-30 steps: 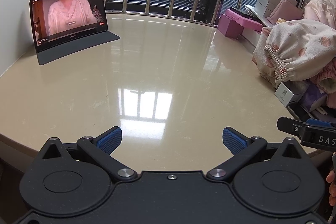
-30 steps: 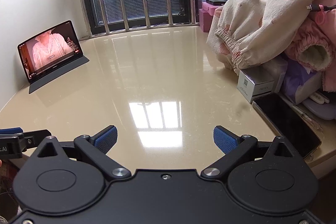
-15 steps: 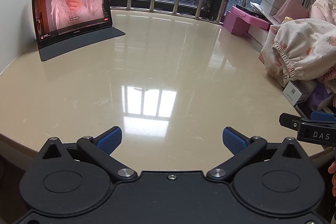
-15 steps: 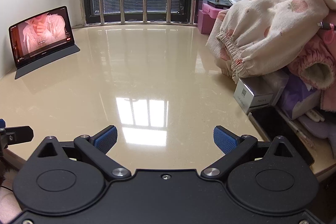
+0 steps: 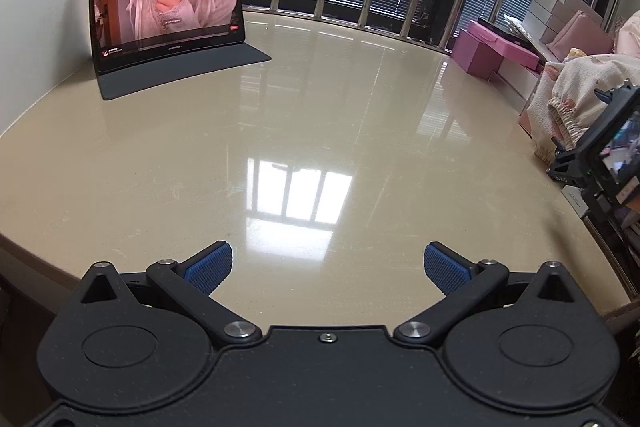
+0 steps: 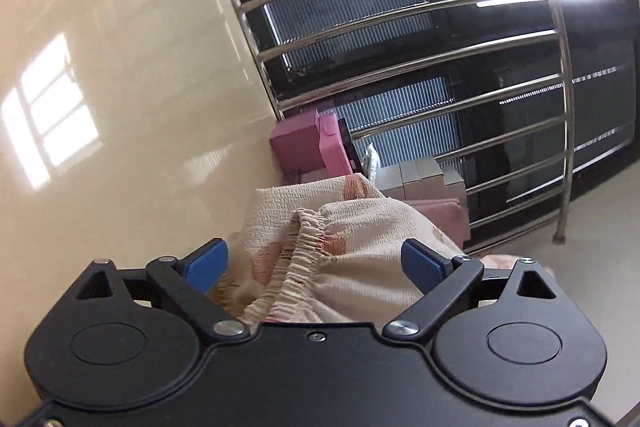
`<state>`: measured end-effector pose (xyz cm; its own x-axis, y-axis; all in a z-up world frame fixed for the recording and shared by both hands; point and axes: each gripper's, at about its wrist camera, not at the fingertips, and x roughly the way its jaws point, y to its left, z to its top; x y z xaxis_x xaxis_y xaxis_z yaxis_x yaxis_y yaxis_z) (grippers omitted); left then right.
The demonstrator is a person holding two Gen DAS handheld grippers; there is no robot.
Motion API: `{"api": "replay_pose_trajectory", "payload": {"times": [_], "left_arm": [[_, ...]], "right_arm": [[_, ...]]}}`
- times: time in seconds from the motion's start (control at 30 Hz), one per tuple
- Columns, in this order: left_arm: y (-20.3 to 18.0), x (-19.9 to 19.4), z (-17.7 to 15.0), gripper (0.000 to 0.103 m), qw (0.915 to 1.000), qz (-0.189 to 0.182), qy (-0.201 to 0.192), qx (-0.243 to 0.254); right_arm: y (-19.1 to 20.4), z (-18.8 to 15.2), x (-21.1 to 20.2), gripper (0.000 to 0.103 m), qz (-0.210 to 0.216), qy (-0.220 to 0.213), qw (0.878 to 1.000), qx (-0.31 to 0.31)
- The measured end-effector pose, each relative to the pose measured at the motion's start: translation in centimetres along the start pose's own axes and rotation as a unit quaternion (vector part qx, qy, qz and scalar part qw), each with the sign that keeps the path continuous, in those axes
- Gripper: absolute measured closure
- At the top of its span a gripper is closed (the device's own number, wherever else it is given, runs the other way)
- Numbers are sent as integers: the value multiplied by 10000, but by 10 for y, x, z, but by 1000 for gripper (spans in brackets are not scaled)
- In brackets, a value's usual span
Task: Fold clothes
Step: 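Grasp the waistband of the strawberry-print shorts with the right gripper and lift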
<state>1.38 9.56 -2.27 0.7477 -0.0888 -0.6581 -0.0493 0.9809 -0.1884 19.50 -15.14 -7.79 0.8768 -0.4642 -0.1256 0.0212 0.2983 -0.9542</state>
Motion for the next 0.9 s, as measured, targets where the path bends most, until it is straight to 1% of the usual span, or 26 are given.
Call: {"api": "replay_pose_trajectory", "payload": {"times": [0.13,0.23,0.33,0.4,0.43,0.63,0.73,0.8,0.9], "left_arm": [[14,0,2,0,9999,94,27,-134],[20,1,4,0,9998,117,50,-179],[23,4,6,0,9998,99,80,-168],[24,6,7,0,9998,65,109,-163],[24,6,7,0,9998,38,121,-159],[30,4,5,0,9998,-2,108,-175],[33,4,4,0,9997,-5,101,-201],[34,3,4,0,9997,-23,108,-220],[37,0,9,0,9997,-101,43,-214]], "right_arm": [[21,11,41,16,-197,327,9980,-509],[26,18,53,21,-539,373,9946,-805],[30,20,61,33,-674,464,9915,-1011],[33,19,66,48,-681,612,9881,-1237],[34,18,69,49,-687,674,9858,-1378],[47,6,64,49,-449,883,9696,-2237],[50,8,69,49,-323,995,9622,-2515],[54,6,71,47,-369,977,9576,-2685],[57,5,86,50,-538,1004,9524,-2829]]}}
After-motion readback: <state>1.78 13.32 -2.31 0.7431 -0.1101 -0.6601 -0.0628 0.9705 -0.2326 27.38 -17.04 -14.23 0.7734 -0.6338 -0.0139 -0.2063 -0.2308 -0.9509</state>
